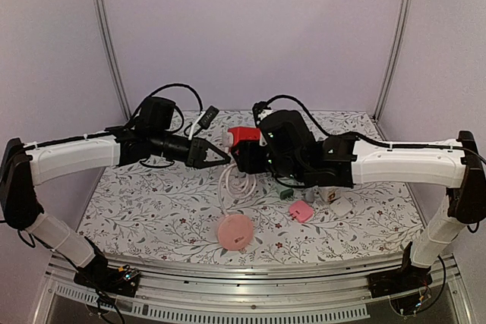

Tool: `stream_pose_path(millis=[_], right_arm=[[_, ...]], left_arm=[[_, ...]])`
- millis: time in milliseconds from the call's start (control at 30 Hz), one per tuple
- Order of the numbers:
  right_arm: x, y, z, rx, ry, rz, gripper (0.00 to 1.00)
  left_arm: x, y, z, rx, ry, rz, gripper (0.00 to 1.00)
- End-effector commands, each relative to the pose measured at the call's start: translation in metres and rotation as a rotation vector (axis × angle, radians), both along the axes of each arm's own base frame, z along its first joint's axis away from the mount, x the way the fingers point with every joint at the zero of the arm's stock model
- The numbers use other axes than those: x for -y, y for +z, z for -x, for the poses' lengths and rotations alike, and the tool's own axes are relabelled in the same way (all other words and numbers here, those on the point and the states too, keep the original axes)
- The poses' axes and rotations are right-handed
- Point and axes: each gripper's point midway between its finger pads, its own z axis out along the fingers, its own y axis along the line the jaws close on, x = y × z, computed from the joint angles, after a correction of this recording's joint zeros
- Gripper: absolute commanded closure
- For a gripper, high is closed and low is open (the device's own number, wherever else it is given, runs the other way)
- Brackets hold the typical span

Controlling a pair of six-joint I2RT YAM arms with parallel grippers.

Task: Pull the plug off the socket
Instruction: Remove the plug from the socket.

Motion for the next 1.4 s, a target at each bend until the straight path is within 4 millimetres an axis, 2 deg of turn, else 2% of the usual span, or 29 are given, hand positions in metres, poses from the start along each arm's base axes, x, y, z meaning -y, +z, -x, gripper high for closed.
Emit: stream_pose_path(millis=[0, 200, 467, 567, 700, 900, 1067, 1200, 1367], right_arm=[[0.02, 0.075, -0.034, 0.089, -0.153, -0.231, 0.86], [0.015, 0.089, -0.035, 0.071, -0.131, -0.327, 0.86], [0.011, 0.08, -0.032, 0.076, -0.094, -0.284, 0.86], [0.007, 0.058, -0.033, 0.106, -0.06, -0.172, 0.86], [0.015, 0.019, -0.032, 0.111, -0.042, -0.021, 0.86], [0.033, -0.026, -0.024, 0.126, 0.024, 0.233, 0.87], [0.049, -0.052, -0.024, 0.119, 0.017, 0.382, 0.88], [0.047, -0.05, -0.023, 0.109, 0.013, 0.354, 0.88], [0.039, -0.029, -0.028, 0.1, -0.036, 0.229, 0.88]], left_arm=[[0.003, -0.008, 0.008, -0.027, -0.008, -0.03, 1.0], [0.009, -0.014, 0.015, -0.036, -0.031, -0.04, 1.0], [0.008, -0.01, 0.016, -0.018, -0.034, -0.051, 1.0], [0.003, -0.004, 0.012, -0.004, -0.022, -0.044, 1.0], [-0.007, 0.003, 0.002, 0.003, 0.007, -0.029, 1.0], [-0.021, 0.014, -0.011, 0.011, 0.046, -0.003, 1.0], [-0.026, 0.016, -0.015, 0.009, 0.054, 0.005, 1.0], [-0.026, 0.015, -0.015, -0.001, 0.051, 0.005, 1.0], [-0.025, 0.011, -0.016, -0.005, 0.058, 0.002, 1.0]])
